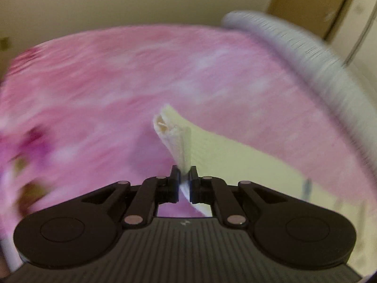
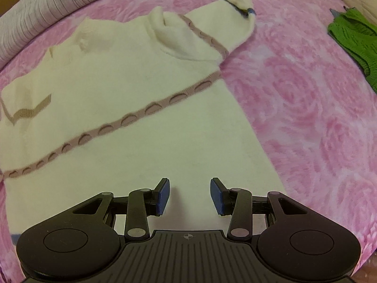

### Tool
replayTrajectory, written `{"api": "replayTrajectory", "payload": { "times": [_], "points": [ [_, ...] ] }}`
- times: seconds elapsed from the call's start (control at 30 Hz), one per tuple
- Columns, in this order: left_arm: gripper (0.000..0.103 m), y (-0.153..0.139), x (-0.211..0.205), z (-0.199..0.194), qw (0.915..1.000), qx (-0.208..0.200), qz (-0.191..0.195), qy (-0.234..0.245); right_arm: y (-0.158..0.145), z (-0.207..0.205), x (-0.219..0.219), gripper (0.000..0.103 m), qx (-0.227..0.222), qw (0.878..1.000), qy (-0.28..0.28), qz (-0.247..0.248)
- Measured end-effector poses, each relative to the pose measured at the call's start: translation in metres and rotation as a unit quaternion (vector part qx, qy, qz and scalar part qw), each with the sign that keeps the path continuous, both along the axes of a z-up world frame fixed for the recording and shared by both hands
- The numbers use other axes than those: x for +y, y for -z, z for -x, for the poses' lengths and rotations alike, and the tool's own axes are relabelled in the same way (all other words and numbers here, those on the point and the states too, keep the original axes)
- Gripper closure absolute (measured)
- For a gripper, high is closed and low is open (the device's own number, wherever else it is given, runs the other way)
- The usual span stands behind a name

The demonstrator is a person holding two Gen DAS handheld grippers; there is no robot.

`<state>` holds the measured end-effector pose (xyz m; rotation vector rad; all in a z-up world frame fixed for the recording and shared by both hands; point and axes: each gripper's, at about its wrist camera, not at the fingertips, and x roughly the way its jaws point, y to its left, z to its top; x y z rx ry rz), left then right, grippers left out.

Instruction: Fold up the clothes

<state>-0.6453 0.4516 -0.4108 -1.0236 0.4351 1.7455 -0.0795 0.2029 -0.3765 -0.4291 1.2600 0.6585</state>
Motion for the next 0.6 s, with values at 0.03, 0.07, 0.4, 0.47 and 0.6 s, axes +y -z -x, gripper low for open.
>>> {"api": "replayTrajectory", "payload": {
  "times": [0.03, 0.07, 0.4, 0.47, 0.6],
  "points": [
    [0.098, 0.004, -0.011, 0.001, 0.9999, 0.008, 0.005, -0.005, 0.001, -0.002, -0.001, 0.061, 0.004, 1.0, -0.004, 0.001],
    [0.098, 0.006, -0.022, 0.002, 0.9999, 0.014, 0.004, -0.008, 0.002, -0.003, -0.002, 0.061, 0.009, 1.0, -0.011, 0.0],
    [0.079, -0.003, -0.052, -0.03, 0.9935, 0.093, 0.064, -0.014, 0.001, -0.061, -0.036, 0.061, 0.028, 0.998, -0.06, 0.0],
    [0.082, -0.019, -0.057, -0.041, 0.9885, 0.121, 0.083, -0.037, 0.001, -0.08, -0.046, 0.061, 0.027, 0.998, -0.063, 0.004],
    [0.082, -0.045, -0.08, -0.089, 0.9947, 0.065, 0.079, -0.007, 0.0, -0.125, -0.064, 0.06, 0.012, 0.998, -0.059, 0.008]
  ]
}}
